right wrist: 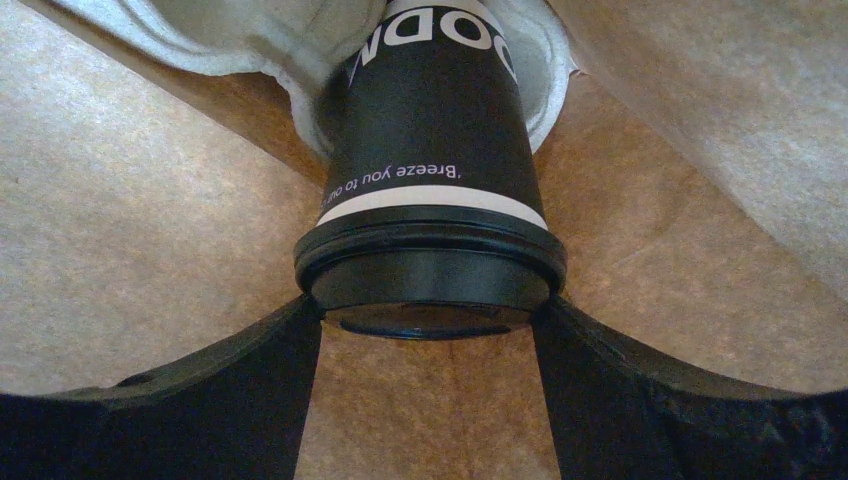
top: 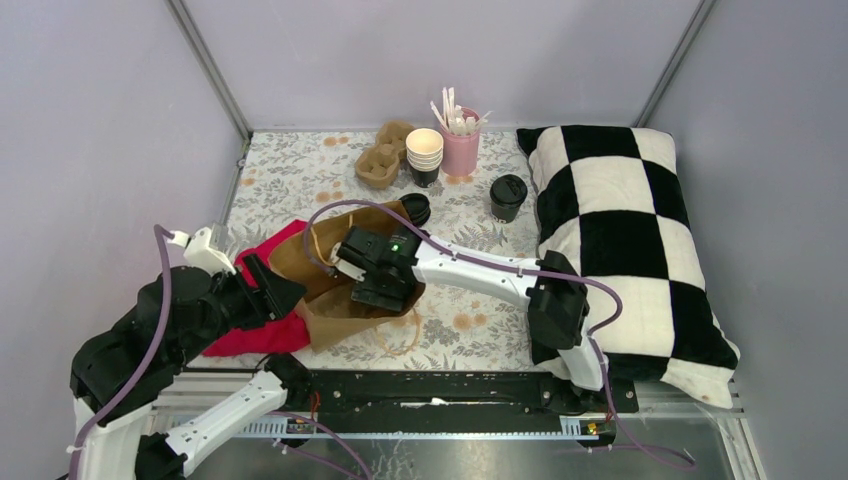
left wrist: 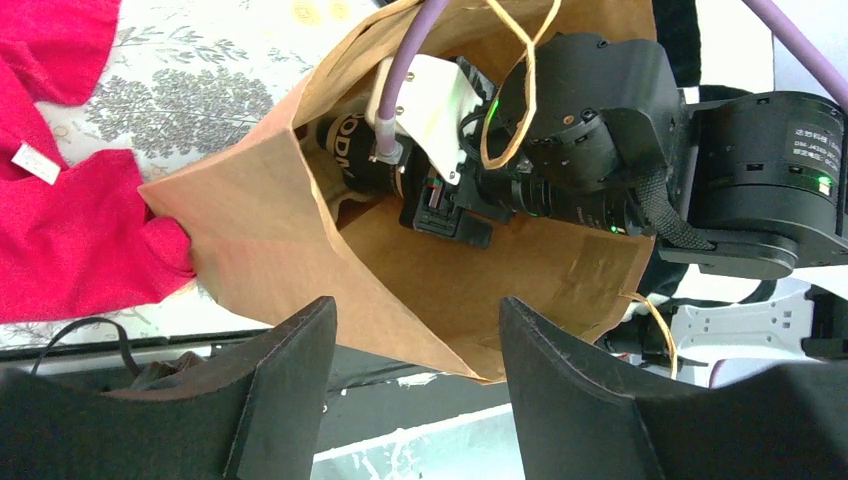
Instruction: Pack the takeout coffee
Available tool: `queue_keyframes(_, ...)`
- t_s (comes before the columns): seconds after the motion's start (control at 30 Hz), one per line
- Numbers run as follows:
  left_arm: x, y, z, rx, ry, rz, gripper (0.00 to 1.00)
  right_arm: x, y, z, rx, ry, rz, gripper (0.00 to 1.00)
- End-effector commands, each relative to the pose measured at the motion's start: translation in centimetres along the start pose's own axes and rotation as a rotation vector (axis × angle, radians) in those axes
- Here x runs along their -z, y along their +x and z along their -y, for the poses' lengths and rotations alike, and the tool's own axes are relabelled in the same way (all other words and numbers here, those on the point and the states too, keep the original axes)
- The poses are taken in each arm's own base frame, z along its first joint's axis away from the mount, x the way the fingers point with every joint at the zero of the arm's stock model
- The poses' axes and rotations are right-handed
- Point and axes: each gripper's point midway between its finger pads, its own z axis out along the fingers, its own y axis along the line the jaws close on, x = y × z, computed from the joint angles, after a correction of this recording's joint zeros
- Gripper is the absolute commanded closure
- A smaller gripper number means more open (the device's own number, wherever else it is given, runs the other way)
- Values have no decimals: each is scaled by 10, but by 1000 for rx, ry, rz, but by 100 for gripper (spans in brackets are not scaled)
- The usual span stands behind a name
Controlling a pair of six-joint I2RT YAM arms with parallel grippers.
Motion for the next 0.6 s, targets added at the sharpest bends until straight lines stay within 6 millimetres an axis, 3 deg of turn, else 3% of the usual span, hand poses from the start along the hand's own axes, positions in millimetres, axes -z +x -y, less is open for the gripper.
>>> queue_keyframes(0.0,5,-7,-10,29,-63,34,35,-84,57,-74,-48,-279,-253,30)
queue_keyframes(0.1,-4,-4,-16,49,-120,13,28,-70,37,-67,-59,-269,-196,27)
queue_keyframes(0.3,-26,-9,-14,49,-189,1,28,-46,22,-53,-66,-215,-135,19)
queue_keyframes(0.57,-46,11,-32,92,-269,-32,65,-5,-4,-30,-95,-135,-23,0)
